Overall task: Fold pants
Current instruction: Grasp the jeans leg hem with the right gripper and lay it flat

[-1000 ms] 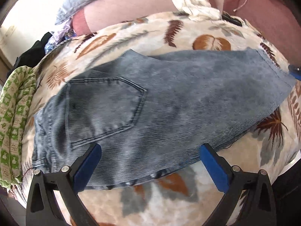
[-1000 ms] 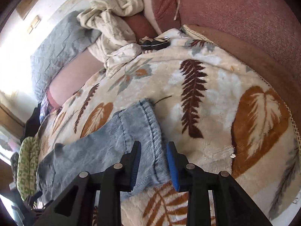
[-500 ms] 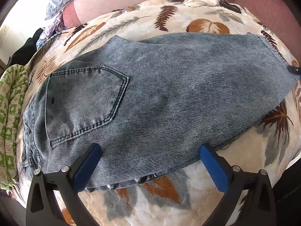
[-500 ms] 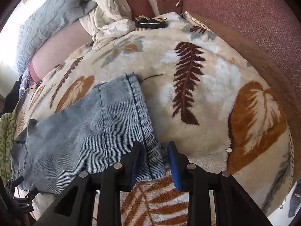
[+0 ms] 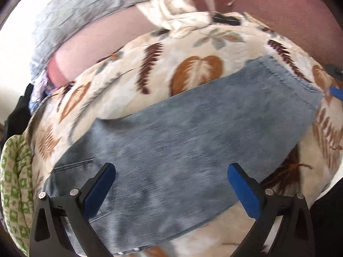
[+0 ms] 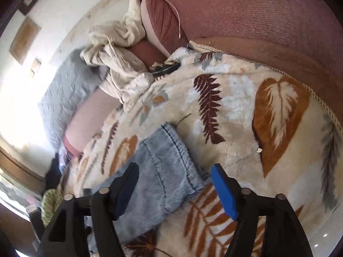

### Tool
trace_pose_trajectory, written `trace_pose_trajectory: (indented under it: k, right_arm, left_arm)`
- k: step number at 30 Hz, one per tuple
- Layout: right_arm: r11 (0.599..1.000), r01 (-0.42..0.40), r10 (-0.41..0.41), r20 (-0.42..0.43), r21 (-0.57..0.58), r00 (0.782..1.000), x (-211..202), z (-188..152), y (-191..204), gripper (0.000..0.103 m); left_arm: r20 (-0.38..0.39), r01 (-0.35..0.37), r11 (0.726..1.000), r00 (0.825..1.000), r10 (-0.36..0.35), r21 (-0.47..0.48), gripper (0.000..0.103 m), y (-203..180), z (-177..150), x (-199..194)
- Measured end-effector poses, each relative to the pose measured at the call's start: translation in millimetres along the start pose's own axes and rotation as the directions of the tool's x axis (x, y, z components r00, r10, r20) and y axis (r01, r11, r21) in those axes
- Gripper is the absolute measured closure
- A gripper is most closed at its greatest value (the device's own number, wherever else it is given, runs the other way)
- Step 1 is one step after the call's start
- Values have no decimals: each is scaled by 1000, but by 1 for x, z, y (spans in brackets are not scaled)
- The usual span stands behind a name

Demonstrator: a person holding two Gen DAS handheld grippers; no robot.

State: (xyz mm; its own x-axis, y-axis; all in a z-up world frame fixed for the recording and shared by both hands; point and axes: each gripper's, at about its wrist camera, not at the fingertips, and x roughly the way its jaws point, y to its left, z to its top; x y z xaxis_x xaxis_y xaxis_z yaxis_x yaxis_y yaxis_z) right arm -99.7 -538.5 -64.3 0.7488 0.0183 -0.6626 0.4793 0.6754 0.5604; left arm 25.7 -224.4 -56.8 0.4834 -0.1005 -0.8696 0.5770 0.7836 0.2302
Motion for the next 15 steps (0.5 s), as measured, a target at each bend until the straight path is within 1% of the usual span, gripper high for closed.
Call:
trace_pose_trajectory:
  k: [3,6,11,15]
  right_arm:
    - [999,-15,15,1,37,1000,-1,-1,-2,26]
    - [996,-41,42,-11,85,999,-1,-5,-5,26]
    - [989,-94,100,-46,114,994,4,-8,-1,26]
    - [987,-114,122,-66,113,990,10,-11,7,26]
  left_arm:
    - [6,15,1000,1000,-15,17,0,-16,-1,-4]
    - [9,-5,999,1000,5,43,0,-24,-1,-4]
    - [27,-42,999,999,41,28,0,-21,-2,-9]
    - [40,-61,997,997,60,36,0,-18,-2,-11]
